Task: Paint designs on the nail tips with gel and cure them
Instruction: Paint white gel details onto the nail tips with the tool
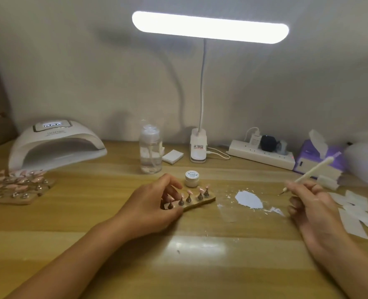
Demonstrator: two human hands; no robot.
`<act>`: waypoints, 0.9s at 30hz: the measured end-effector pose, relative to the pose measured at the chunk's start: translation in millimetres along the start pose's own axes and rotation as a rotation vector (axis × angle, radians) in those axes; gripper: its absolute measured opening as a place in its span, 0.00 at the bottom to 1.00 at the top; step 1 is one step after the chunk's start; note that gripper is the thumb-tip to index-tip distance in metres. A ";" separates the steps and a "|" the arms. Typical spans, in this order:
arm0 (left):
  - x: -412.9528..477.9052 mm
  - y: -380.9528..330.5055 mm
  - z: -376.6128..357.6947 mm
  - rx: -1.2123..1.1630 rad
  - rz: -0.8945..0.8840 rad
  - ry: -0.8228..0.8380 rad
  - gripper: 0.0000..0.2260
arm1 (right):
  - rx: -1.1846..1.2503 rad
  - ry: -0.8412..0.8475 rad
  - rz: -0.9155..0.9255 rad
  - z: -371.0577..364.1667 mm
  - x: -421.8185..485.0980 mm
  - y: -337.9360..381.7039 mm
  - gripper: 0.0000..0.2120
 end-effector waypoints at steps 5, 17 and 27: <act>-9.3 -21.1 13.2 0.064 -0.212 -0.231 0.19 | -0.133 -0.035 0.194 0.0 -8.8 12.3 0.05; -27.4 -68.5 -7.5 0.133 -0.429 -0.229 0.18 | -0.830 0.240 0.878 -69.4 -73.9 35.9 0.10; -26.4 -69.5 -7.3 0.112 -0.423 -0.209 0.16 | -0.755 0.380 0.798 -74.1 -71.0 31.1 0.07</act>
Point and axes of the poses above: each hand's wrist, its own x-axis towards the middle knuckle, its own z-axis out of the back of the hand, y = z × x, the point moved 9 cm from there along x, towards the middle knuckle, and after that the axes turned 5 degrees about -x, right-handed, at the moved point
